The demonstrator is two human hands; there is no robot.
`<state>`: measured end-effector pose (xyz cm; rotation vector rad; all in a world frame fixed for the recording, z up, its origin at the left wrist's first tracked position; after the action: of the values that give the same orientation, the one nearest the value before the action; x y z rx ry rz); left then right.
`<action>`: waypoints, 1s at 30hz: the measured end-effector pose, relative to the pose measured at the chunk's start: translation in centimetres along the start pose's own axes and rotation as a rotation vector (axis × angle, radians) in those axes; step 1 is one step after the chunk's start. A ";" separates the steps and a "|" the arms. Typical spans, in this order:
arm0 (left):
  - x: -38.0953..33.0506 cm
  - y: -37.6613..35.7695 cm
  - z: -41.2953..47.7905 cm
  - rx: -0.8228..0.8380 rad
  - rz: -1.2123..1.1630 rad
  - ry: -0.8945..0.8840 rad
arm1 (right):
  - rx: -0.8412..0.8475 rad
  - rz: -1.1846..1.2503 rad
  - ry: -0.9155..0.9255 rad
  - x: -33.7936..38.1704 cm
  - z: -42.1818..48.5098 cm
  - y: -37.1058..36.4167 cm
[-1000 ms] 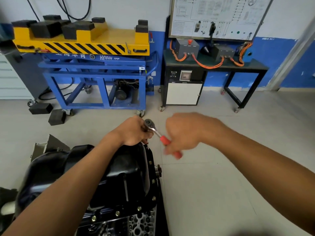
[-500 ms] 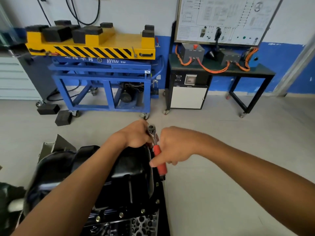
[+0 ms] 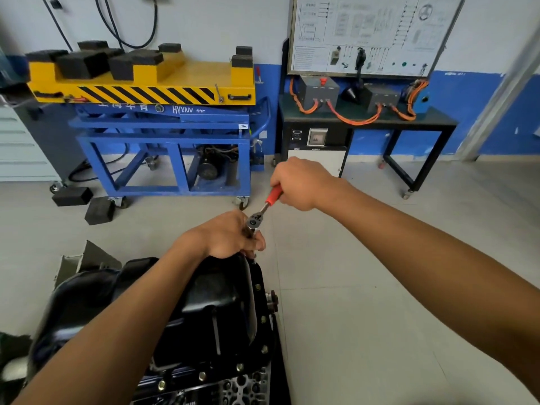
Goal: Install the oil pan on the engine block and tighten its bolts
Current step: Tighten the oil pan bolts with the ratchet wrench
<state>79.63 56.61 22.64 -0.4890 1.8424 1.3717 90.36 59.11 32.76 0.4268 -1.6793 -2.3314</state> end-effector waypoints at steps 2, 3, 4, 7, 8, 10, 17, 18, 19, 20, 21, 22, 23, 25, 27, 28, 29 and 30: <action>-0.2 0.0 -0.2 0.006 0.005 -0.007 | -0.029 0.031 0.045 1.4 0.8 -0.5; -0.2 0.0 -0.2 0.008 0.006 -0.009 | -0.033 0.052 0.059 1.9 1.0 -0.8; -0.2 0.0 -0.3 0.009 0.006 -0.010 | -0.036 0.078 0.065 2.3 1.1 -1.1; -0.2 0.1 -0.4 -0.006 0.001 -0.010 | -0.049 0.124 0.053 2.2 0.8 -1.5; -0.1 0.1 -0.3 -0.021 -0.001 -0.007 | -0.054 0.120 0.036 1.8 0.5 -1.5; 0.2 0.4 -0.1 -0.059 -0.004 -0.001 | -0.037 0.099 -0.005 0.7 -0.2 -1.4; 0.6 1.2 0.1 -0.172 0.031 0.021 | 0.197 -0.057 0.052 0.5 -4.6 0.4; 0.6 1.3 0.1 -0.188 0.048 0.020 | 0.305 -0.009 0.063 1.2 -5.5 0.1; 0.4 1.5 0.0 -0.201 0.067 0.015 | 0.429 0.060 0.069 2.3 -6.6 -0.4; 0.1 1.6 -0.2 -0.216 0.093 0.003 | 0.540 0.139 0.072 3.5 -7.5 -1.0; -0.2 1.9 -0.4 -0.236 0.125 -0.013 | 0.606 0.211 0.076 4.8 -8.2 -1.5; -0.6 2.1 -0.6 -0.253 0.152 -0.032 | 0.626 0.265 0.081 6.0 -8.5 -1.9; -1.0 2.2 -0.9 -0.263 0.171 -0.051 | 0.615 0.293 0.088 7.1 -8.6 -2.2; -1.6 2.3 -1.3 -0.272 0.206 -0.089 | 0.542 0.310 0.091 8.6 -8.3 -2.8; -2.1 2.5 -1.6 -0.292 0.245 -0.131 | 0.405 0.300 0.068 9.3 -7.5 -2.8; -2.4 2.7 -1.6 -0.298 0.256 -0.150 | 0.330 0.290 0.050 9.3 -7.1 -2.6; -2.6 2.7 -1.7 -0.296 0.259 -0.166 | 0.275 0.282 0.026 9.2 -6.7 -2.5; -2.7 2.7 -1.7 -0.287 0.260 -0.175 | 0.253 0.283 -0.001 9.0 -6.5 -2.5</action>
<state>78.86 55.56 26.64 -0.2673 1.6157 1.8091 84.36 50.97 27.56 0.2145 -1.9044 -1.9299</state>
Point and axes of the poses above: each hand's wrist, its own z-axis towards the middle knuckle, its own y-axis out of the back of the hand, x = y × z, the point moved 9 cm from there along z, towards the middle knuckle, and after that the axes turned 15 degrees about -x, right-handed, at the moved point
